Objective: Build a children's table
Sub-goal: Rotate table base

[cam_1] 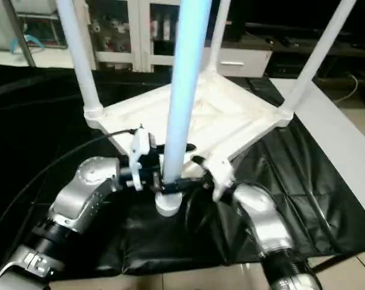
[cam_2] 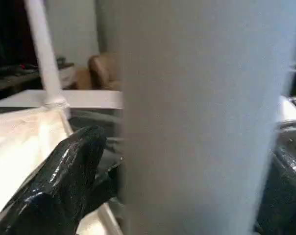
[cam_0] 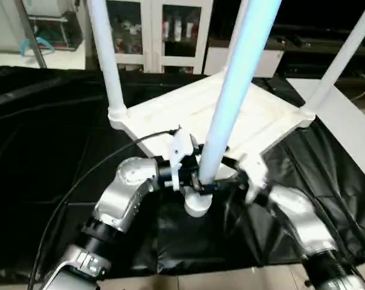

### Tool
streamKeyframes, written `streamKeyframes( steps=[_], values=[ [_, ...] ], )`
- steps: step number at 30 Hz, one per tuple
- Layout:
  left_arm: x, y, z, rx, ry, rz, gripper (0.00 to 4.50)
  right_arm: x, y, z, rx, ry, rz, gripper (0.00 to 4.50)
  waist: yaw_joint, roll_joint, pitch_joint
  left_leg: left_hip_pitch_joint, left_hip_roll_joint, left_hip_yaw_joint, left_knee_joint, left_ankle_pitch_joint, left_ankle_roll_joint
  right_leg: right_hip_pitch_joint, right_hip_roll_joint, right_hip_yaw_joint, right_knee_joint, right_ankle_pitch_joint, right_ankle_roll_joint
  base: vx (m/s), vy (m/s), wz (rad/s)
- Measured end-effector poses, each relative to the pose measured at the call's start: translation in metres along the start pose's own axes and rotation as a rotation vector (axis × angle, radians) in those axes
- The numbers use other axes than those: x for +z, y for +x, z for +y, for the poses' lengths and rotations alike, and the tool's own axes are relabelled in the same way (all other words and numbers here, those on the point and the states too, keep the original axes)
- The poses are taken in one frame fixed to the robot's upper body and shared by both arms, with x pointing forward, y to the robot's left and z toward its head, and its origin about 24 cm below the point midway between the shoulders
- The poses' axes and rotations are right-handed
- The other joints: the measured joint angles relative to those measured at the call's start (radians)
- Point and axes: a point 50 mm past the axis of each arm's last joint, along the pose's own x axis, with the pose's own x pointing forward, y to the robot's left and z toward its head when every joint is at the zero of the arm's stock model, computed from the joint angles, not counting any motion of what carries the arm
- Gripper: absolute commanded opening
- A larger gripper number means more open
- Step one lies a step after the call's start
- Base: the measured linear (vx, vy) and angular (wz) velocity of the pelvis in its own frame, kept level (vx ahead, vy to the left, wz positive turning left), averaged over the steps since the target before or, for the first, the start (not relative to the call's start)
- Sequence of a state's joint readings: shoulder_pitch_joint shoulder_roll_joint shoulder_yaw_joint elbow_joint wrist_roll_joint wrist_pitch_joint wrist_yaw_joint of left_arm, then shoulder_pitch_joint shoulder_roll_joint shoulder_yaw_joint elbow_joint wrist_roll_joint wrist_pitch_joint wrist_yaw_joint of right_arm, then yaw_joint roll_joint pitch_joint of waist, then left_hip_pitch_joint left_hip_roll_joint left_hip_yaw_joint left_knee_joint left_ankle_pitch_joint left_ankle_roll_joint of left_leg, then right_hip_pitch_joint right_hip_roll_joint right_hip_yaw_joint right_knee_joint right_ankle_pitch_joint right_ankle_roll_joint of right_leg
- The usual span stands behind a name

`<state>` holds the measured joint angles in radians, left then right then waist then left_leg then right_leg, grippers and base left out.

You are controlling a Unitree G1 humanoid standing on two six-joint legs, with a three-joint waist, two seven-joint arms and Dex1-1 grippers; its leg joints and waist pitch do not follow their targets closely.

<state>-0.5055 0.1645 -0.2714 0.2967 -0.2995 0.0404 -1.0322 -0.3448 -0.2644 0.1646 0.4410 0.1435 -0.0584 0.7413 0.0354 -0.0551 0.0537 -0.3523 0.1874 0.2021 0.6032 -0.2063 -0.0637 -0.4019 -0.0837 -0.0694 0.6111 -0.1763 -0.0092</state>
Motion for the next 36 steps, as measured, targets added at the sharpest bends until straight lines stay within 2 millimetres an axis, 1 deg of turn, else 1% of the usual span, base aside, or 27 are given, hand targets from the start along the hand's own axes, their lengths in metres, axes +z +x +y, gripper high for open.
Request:
streamKeyframes(
  steps=[3, 5, 7, 8, 11, 12, 13, 14, 16, 18, 20, 22, 25, 27, 29, 36],
  values=[
    [0.000, -0.003, 0.003, 0.030, 0.014, -0.009, 4.47, 0.003, 0.002, -0.003, -0.040, 0.011, -0.006, 3.97, 0.002, 0.000, 0.000, -0.002, 0.000, 0.000, 0.000, 0.000, 0.000, -0.001, 0.000, 0.000, -0.001, 0.000, 0.000, 0.000, 0.000, 0.00],
    [0.002, -0.005, 0.007, 0.062, 0.026, -0.013, 4.47, 0.006, 0.002, -0.010, -0.121, 0.038, -0.021, 3.97, 0.004, 0.000, 0.000, -0.003, 0.000, 0.000, 0.000, 0.000, 0.000, -0.003, 0.000, 0.000, -0.001, 0.000, 0.000, 0.000, 0.000, 0.00],
    [0.002, -0.007, 0.010, 0.081, 0.038, -0.008, 4.47, 0.010, -0.001, -0.026, -0.235, 0.060, -0.023, 3.97, 0.004, 0.001, 0.000, -0.003, 0.000, 0.000, 0.000, 0.001, 0.001, -0.003, 0.000, 0.001, 0.000, 0.001, -0.001, 0.000, 0.000, 0.00],
    [0.002, -0.008, 0.011, 0.085, 0.042, -0.005, 4.47, 0.015, -0.006, -0.040, -0.320, 0.065, -0.035, 3.97, 0.005, 0.001, 0.000, -0.003, 0.000, 0.001, 0.000, 0.001, 0.001, -0.002, 0.000, 0.001, 0.000, 0.001, -0.001, 0.000, 0.000, 0.00],
    [-0.002, -0.009, 0.012, 0.088, 0.033, 0.009, 4.47, 0.027, -0.021, -0.069, -0.511, 0.061, -0.053, 3.97, 0.004, 0.001, 0.000, -0.001, 0.000, 0.001, 0.000, 0.001, 0.001, -0.002, 0.000, 0.001, 0.000, 0.001, -0.002, 0.000, 0.000, 0.00],
    [-0.002, -0.009, 0.011, 0.086, 0.033, 0.009, 4.47, 0.027, -0.025, -0.075, -0.560, 0.064, -0.051, 3.97, 0.004, 0.001, 0.000, -0.001, 0.000, 0.001, 0.000, 0.002, 0.001, -0.002, 0.001, 0.001, 0.000, 0.001, -0.001, 0.000, 0.000, 0.00],
    [-0.002, -0.010, 0.011, 0.084, 0.033, 0.010, 4.47, 0.025, -0.028, -0.081, -0.618, 0.073, -0.035, 3.97, 0.004, 0.000, 0.000, -0.001, 0.000, 0.001, 0.000, 0.002, 0.001, -0.002, 0.001, 0.001, 0.000, 0.001, -0.001, 0.000, 0.000, 0.00],
    [-0.002, -0.010, 0.012, 0.083, 0.032, 0.011, 4.47, 0.020, -0.035, -0.089, -0.689, 0.081, -0.002, 3.97, 0.004, 0.001, 0.000, -0.001, 0.000, 0.001, 0.000, 0.002, 0.000, -0.002, 0.001, 0.001, 0.000, 0.001, -0.001, 0.000, 0.000, 0.00],
    [-0.003, -0.010, 0.012, 0.081, 0.032, 0.011, 4.47, 0.011, -0.044, -0.095, -0.768, 0.088, 0.047, 3.97, 0.005, 0.000, 0.000, -0.002, 0.000, 0.001, 0.000, 0.001, 0.001, -0.003, 0.001, 0.001, 0.000, 0.001, -0.001, 0.000, 0.000, 0.00],
    [-0.003, -0.011, 0.012, 0.082, 0.034, 0.013, 4.47, 0.004, -0.051, -0.101, -0.838, 0.098, 0.107, 3.97, 0.002, 0.001, 0.000, -0.003, 0.000, 0.001, 0.000, 0.001, 0.001, -0.004, 0.001, 0.001, 0.000, 0.001, -0.001, 0.000, 0.000, 0.00],
    [-0.004, -0.012, 0.013, 0.086, 0.029, 0.018, 4.47, 0.001, -0.053, -0.106, -0.875, 0.101, 0.159, 3.97, -0.004, 0.001, 0.000, -0.002, 0.000, 0.002, 0.000, 0.002, 0.001, -0.004, 0.001, 0.001, 0.001, 0.001, -0.001, 0.000, 0.000, 0.00],
    [-0.005, -0.012, 0.013, 0.088, 0.027, 0.020, 4.47, -0.002, -0.054, -0.109, -0.892, 0.104, 0.196, 3.97, -0.004, 0.000, 0.000, -0.002, 0.001, 0.002, 0.000, 0.002, 0.000, -0.004, 0.001, 0.001, 0.001, 0.001, -0.001, 0.000, 0.000, 0.00],
    [-0.005, -0.014, 0.013, 0.086, 0.029, 0.024, 4.47, -0.009, -0.046, -0.109, -0.874, 0.151, 0.236, 3.97, -0.006, 0.001, 0.000, -0.002, 0.001, 0.002, 0.000, 0.002, 0.000, -0.005, 0.002, 0.001, 0.002, 0.001, -0.001, 0.000, 0.000, 0.00],
    [-0.004, -0.015, 0.013, 0.078, 0.029, 0.027, 4.47, -0.011, -0.034, -0.105, -0.812, 0.186, 0.247, 3.97, -0.008, 0.001, 0.000, -0.002, 0.002, 0.002, 0.000, 0.002, 0.000, -0.005, 0.003, 0.001, 0.002, 0.001, -0.001, 0.000, 0.000, 0.00],
    [-0.005, -0.016, 0.014, 0.073, 0.026, 0.032, 4.47, -0.009, -0.025, -0.103, -0.769, 0.200, 0.240, 3.97, -0.006, 0.001, 0.000, -0.003, 0.002, 0.002, 0.000, 0.002, 0.000, -0.005, 0.003, 0.001, 0.002, 0.001, -0.001, 0.000, 0.000, 0.00],
    [0.001, -0.023, 0.014, 0.058, 0.040, 0.054, 4.47, -0.004, -0.016, -0.105, -0.746, 0.159, 0.288, 3.97, -0.004, 0.000, 0.000, -0.002, 0.003, 0.002, 0.000, 0.002, 0.000, -0.005, 0.004, 0.002, 0.003, 0.001, -0.002, 0.000, 0.000, 0.00]
  ],
)
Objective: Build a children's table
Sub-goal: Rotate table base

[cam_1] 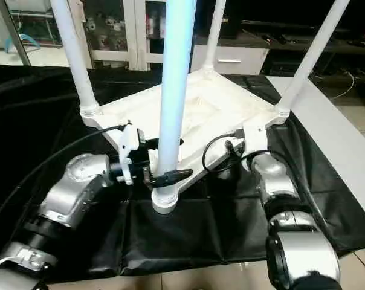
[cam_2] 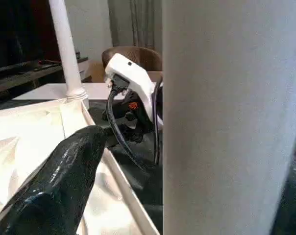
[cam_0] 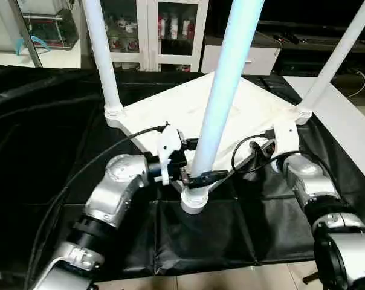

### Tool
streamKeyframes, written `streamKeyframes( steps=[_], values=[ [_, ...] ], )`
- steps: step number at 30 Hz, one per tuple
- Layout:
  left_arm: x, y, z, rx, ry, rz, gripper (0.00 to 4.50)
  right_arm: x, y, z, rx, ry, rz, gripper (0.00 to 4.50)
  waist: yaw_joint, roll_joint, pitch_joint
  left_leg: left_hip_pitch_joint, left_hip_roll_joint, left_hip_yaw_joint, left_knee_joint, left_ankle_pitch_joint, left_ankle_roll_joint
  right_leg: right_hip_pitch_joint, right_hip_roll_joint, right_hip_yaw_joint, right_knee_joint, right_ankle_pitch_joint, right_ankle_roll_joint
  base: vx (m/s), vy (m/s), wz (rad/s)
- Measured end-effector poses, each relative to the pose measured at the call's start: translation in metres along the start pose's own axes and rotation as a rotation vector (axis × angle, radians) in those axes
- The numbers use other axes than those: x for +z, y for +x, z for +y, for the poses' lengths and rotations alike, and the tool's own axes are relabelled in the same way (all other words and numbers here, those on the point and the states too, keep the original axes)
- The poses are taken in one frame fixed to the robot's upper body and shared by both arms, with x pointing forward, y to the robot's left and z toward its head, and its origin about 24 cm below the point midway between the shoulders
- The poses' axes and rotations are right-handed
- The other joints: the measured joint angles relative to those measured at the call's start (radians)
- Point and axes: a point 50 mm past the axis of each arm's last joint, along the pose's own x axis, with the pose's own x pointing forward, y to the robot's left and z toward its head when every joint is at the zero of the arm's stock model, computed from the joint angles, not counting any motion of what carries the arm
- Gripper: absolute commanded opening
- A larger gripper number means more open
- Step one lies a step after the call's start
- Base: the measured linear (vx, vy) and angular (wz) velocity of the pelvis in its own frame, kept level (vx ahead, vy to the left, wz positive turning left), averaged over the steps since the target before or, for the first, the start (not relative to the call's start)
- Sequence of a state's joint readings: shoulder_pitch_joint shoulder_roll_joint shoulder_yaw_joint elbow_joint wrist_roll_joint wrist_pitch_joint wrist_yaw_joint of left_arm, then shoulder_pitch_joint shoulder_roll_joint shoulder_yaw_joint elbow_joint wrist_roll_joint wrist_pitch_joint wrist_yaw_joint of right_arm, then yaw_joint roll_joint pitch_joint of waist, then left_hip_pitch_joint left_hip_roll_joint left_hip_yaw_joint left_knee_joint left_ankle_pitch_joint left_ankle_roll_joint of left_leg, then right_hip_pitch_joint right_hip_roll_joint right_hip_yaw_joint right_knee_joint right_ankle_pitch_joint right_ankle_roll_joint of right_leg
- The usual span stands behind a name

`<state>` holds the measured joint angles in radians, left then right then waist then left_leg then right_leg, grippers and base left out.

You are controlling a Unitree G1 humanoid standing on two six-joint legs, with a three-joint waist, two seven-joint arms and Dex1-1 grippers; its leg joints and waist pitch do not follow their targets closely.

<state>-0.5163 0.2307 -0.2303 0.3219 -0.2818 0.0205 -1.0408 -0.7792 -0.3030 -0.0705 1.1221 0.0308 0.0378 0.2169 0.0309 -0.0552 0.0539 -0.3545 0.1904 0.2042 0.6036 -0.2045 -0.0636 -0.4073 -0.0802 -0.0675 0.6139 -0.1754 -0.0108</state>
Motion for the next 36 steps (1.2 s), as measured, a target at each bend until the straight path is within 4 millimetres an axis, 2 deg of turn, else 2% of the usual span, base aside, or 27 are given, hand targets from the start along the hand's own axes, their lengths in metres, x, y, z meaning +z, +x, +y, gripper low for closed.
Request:
streamKeyframes(
  steps=[6, 11, 14, 16, 20, 22, 28, 36],
  values=[
    [-0.001, -0.002, -0.004, -0.008, -0.007, 0.004, 4.47, 0.001, 0.001, 0.000, -0.039, 0.001, -0.021, 3.97, 0.003, -0.006, 0.001, -0.001, 0.000, 0.000, 0.000, 0.000, -0.001, -0.001, 0.000, 0.000, 0.000, 0.000, 0.000, 0.000, 0.000, 0.00],
    [0.001, -0.005, -0.004, 0.002, -0.023, -0.013, 4.47, 0.013, -0.005, -0.022, -0.144, 0.095, -0.171, 3.97, 0.009, -0.004, 0.001, -0.004, 0.000, 0.001, 0.000, 0.000, -0.001, -0.004, 0.000, 0.001, 0.001, 0.000, 0.000, 0.000, 0.000, 0.00],
    [0.002, -0.005, -0.004, 0.002, -0.032, -0.021, 4.47, 0.012, -0.008, -0.031, -0.189, 0.083, -0.166, 3.97, 0.008, -0.004, 0.001, -0.004, 0.000, 0.001, 0.000, 0.000, -0.001, -0.005, 0.001, 0.001, 0.001, 0.000, 0.000, 0.000, 0.000, 0.00],
    [0.002, -0.004, -0.005, -0.001, -0.036, -0.022, 4.47, 0.004, -0.008, -0.034, -0.202, 0.069, -0.109, 3.97, 0.006, -0.004, 0.001, -0.004, 0.001, 0.001, 0.000, 0.000, -0.001, -0.005, 0.001, 0.001, 0.001, 0.000, 0.000, 0.000, 0.000, 0.00],
    [0.002, -0.004, -0.005, -0.014, -0.060, -0.021, 4.47, -0.021, -0.005, -0.020, -0.136, 0.031, 0.045, 3.97, -0.001, -0.001, 0.002, -0.004, 0.001, 0.001, 0.001, 0.001, -0.001, -0.005, 0.002, 0.001, 0.002, 0.001, -0.001, 0.000, 0.000, 0.00],
    [0.004, -0.003, -0.006, -0.021, -0.059, -0.025, 4.47, -0.026, -0.004, -0.011, -0.100, 0.036, 0.064, 3.97, -0.002, 0.001, 0.004, -0.005, 0.001, 0.001, 0.000, 0.001, -0.001, -0.007, 0.002, 0.002, 0.002, 0.001, -0.002, 0.000, 0.000, 0.00],
    [0.013, 0.000, -0.008, -0.049, -0.064, -0.052, 4.47, -0.026, -0.002, 0.000, -0.047, 0.063, 0.050, 3.97, -0.004, 0.001, 0.005, -0.007, 0.002, 0.003, 0.001, 0.001, -0.001, -0.010, 0.003, 0.003, 0.003, 0.002, -0.003, 0.000, 0.000, 0.00],
    [0.021, 0.003, -0.016, -0.076, -0.063, -0.069, 4.47, -0.026, 0.002, 0.031, 0.167, 0.062, 0.035, 3.97, -0.027, 0.001, 0.005, -0.007, 0.003, 0.003, 0.002, 0.001, -0.001, -0.011, 0.004, 0.003, 0.004, 0.003, -0.005, 0.000, 0.000, 0.00]
  ],
)
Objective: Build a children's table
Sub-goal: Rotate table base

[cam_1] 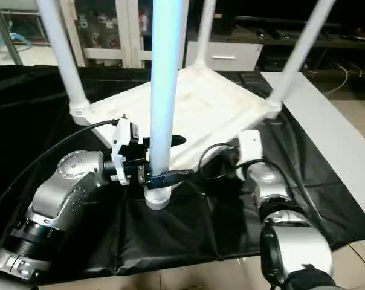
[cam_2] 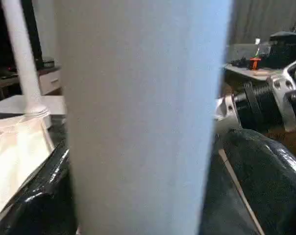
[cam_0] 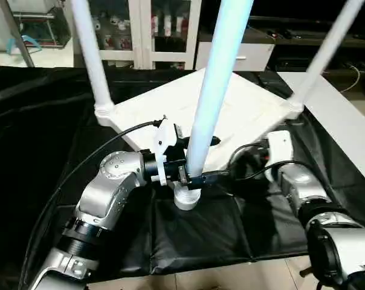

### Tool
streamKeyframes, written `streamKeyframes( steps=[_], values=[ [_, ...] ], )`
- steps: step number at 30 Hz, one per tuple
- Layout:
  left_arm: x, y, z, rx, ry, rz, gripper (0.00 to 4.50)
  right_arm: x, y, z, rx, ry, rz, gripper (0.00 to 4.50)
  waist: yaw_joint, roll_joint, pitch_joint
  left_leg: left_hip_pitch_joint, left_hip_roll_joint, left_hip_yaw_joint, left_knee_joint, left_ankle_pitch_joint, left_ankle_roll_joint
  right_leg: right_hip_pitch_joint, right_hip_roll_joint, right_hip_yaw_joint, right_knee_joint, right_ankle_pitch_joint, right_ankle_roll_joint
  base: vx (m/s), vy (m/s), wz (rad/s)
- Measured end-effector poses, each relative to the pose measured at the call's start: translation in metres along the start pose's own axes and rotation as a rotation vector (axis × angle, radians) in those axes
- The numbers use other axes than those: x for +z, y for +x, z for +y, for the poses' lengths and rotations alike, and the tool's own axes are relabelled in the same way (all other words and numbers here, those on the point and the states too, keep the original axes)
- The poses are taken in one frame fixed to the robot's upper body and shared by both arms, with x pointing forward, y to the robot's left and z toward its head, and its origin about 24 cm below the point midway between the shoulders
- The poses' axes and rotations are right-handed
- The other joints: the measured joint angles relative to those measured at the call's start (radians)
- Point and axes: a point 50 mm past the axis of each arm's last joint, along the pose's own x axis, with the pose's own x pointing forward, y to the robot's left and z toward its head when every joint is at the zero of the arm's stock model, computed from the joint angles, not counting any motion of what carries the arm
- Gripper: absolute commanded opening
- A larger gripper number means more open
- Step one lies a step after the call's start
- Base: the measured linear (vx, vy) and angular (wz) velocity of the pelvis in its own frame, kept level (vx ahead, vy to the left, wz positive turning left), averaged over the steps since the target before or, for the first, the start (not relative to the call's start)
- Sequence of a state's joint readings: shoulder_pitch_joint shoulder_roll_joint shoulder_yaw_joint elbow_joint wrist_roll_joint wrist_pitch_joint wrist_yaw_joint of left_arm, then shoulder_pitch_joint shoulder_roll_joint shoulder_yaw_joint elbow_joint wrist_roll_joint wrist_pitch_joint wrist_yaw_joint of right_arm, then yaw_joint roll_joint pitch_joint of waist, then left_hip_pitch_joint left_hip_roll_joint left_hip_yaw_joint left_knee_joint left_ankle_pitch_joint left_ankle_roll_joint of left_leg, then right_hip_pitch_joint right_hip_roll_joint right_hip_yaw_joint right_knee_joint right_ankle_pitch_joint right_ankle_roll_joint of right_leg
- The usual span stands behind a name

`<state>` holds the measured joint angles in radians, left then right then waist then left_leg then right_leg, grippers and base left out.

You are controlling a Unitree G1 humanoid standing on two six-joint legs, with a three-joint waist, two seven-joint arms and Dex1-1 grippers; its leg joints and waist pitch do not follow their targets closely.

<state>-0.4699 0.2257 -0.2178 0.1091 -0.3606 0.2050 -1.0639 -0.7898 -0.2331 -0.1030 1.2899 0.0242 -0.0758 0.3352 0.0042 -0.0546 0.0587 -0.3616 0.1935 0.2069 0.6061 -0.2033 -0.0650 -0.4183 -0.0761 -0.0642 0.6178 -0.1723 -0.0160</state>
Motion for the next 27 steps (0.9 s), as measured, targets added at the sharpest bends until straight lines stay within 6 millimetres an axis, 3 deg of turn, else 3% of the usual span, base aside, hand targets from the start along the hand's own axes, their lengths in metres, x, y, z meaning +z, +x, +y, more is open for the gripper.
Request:
streamKeyframes(
  steps=[3, 13, 22, 27],
  values=[
    [-0.001, 0.002, -0.001, 0.013, -0.012, -0.011, 4.47, -0.002, 0.003, 0.015, 0.076, -0.043, 0.003, 3.97, -0.007, -0.003, 0.000, 0.000, 0.001, 0.000, 0.001, 0.000, 0.000, 0.000, 0.000, 0.000, 0.000, 0.001, -0.001, 0.000, 0.000, 0.00],
    [-0.003, 0.021, -0.008, 0.012, -0.042, -0.055, 4.47, -0.001, 0.007, 0.034, 0.150, -0.049, -0.023, 3.97, -0.026, -0.006, 0.000, -0.003, 0.002, 0.000, 0.001, 0.000, 0.000, 0.000, 0.002, 0.000, 0.000, 0.001, -0.002, 0.000, 0.000, 0.00],
    [-0.002, 0.042, -0.011, 0.007, -0.028, -0.098, 4.47, 0.001, 0.009, 0.052, 0.253, -0.047, -0.057, 3.97, -0.022, -0.004, 0.001, -0.003, 0.005, 0.000, 0.002, 0.000, 0.000, -0.002, 0.004, -0.001, -0.001, 0.002, -0.003, 0.000, 0.000, 0.00],
    [-0.001, 0.053, -0.007, 0.025, 0.001, -0.100, 4.47, 0.000, 0.010, 0.061, 0.289, -0.050, -0.075, 3.97, -0.009, -0.002, 0.001, -0.003, 0.005, 0.000, 0.002, 0.000, 0.000, -0.001, 0.003, -0.002, -0.002, 0.002, -0.003, 0.000, 0.000, 0.00]
  ],
)
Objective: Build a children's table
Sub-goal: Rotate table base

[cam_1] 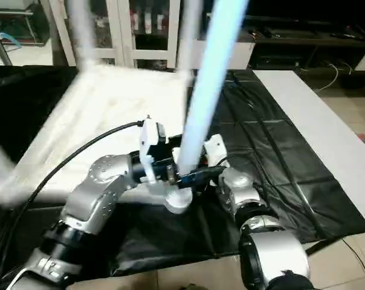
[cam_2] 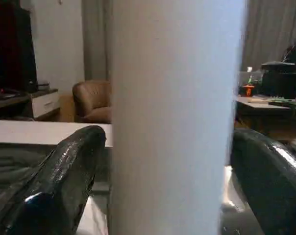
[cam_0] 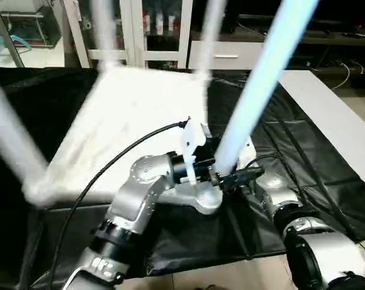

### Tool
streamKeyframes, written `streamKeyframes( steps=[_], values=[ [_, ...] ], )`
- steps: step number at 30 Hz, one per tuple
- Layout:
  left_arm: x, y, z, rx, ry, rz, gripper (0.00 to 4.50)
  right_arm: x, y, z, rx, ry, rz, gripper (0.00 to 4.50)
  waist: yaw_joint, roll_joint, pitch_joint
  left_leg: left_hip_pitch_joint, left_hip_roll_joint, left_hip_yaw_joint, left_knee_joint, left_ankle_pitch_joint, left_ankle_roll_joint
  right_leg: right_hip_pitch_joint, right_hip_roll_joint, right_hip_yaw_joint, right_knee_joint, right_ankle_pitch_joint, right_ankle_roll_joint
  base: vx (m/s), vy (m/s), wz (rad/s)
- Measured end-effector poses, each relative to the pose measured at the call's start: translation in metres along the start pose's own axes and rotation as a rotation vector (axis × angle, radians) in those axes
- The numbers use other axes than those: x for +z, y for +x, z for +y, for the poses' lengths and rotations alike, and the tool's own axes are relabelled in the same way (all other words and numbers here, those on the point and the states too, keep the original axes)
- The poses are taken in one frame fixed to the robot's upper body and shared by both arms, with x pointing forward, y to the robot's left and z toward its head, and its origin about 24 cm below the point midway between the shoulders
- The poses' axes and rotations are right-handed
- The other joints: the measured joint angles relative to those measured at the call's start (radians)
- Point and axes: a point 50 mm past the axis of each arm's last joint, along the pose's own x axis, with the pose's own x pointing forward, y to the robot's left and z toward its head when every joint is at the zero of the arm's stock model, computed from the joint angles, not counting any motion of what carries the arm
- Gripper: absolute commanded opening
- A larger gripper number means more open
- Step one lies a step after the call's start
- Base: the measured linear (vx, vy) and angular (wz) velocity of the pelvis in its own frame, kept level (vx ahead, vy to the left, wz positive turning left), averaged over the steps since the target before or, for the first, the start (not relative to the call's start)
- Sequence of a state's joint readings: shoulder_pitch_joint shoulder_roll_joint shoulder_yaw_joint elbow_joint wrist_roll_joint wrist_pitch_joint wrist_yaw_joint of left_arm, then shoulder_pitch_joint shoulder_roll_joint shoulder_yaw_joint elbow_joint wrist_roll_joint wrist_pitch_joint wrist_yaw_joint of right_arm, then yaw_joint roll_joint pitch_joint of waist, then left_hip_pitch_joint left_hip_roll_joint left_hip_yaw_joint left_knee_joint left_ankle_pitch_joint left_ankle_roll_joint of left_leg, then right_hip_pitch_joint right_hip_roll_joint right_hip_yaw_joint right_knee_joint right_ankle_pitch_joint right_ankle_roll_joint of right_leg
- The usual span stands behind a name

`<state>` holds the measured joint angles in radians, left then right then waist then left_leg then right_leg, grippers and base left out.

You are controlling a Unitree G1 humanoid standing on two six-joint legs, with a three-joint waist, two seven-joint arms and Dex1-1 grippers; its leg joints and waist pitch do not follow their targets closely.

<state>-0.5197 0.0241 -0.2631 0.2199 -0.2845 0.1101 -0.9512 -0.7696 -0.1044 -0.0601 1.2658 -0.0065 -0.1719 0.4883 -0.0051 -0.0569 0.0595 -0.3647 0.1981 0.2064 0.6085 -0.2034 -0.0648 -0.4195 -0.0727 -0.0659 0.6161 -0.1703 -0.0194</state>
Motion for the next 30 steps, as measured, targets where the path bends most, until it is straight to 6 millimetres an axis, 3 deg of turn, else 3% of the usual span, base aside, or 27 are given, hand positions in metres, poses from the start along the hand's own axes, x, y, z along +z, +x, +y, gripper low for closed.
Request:
streamKeyframes(
  steps=[4, 7, 12, 18, 21, 27, 30],
  values=[
    [0.000, 0.006, 0.013, 0.087, 0.076, 0.042, 4.47, 0.007, 0.000, -0.004, -0.074, -0.008, -0.056, 3.97, 0.017, 0.004, 0.000, 0.001, 0.000, 0.000, 0.001, 0.000, 0.000, 0.001, -0.001, 0.000, 0.001, 0.000, 0.000, 0.000, 0.000, 0.00],
    [0.001, 0.000, 0.020, 0.125, 0.113, 0.055, 4.47, 0.015, -0.008, -0.020, -0.137, 0.010, -0.114, 3.97, 0.031, 0.006, 0.000, 0.001, 0.000, 0.000, 0.001, 0.001, 0.001, 0.001, -0.001, 0.000, 0.001, 0.000, -0.001, 0.000, 0.000, 0.00],
    [0.004, -0.024, 0.030, 0.155, 0.121, 0.066, 4.47, 0.023, -0.028, -0.044, -0.183, 0.021, -0.238, 3.97, 0.040, 0.006, 0.000, 0.002, 0.000, 0.000, 0.001, 0.001, 0.001, 0.001, -0.001, 0.000, 0.002, 0.000, 0.000, 0.000, 0.000, 0.00],
    [0.000, -0.053, 0.022, 0.065, 0.047, 0.131, 4.47, 0.033, -0.051, -0.057, -0.163, -0.023, -0.350, 3.97, 0.049, 0.006, 0.000, 0.000, 0.000, 0.000, 0.001, 0.001, 0.001, 0.001, -0.001, 0.000, 0.001, 0.000, 0.000, 0.000, 0.000, 0.00],
    [-0.001, -0.069, 0.018, 0.043, 0.029, 0.188, 4.47, 0.029, -0.065, -0.060, -0.127, -0.056, -0.343, 3.97, 0.055, 0.006, 0.000, 0.001, 0.000, 0.000, 0.000, 0.001, 0.001, 0.001, -0.001, 0.000, 0.001, 0.000, 0.000, 0.000, 0.000, 0.00],
    [-0.002, -0.095, 0.003, -0.009, 0.004, 0.356, 4.47, 0.005, -0.087, -0.043, 0.062, -0.155, -0.213, 3.97, 0.060, 0.007, 0.000, 0.002, 0.000, 0.000, 0.000, 0.001, 0.000, 0.002, -0.001, 0.000, 0.000, 0.000, 0.000, 0.000, 0.000, 0.00],
    [-0.003, -0.120, 0.000, 0.010, 0.015, 0.517, 4.47, -0.006, -0.113, -0.046, 0.139, -0.218, -0.087, 3.97, 0.064, 0.007, 0.000, 0.004, -0.001, 0.000, -0.001, 0.001, 0.000, 0.004, 0.000, 0.000, -0.001, -0.001, 0.002, 0.000, 0.000, 0.00]
  ],
)
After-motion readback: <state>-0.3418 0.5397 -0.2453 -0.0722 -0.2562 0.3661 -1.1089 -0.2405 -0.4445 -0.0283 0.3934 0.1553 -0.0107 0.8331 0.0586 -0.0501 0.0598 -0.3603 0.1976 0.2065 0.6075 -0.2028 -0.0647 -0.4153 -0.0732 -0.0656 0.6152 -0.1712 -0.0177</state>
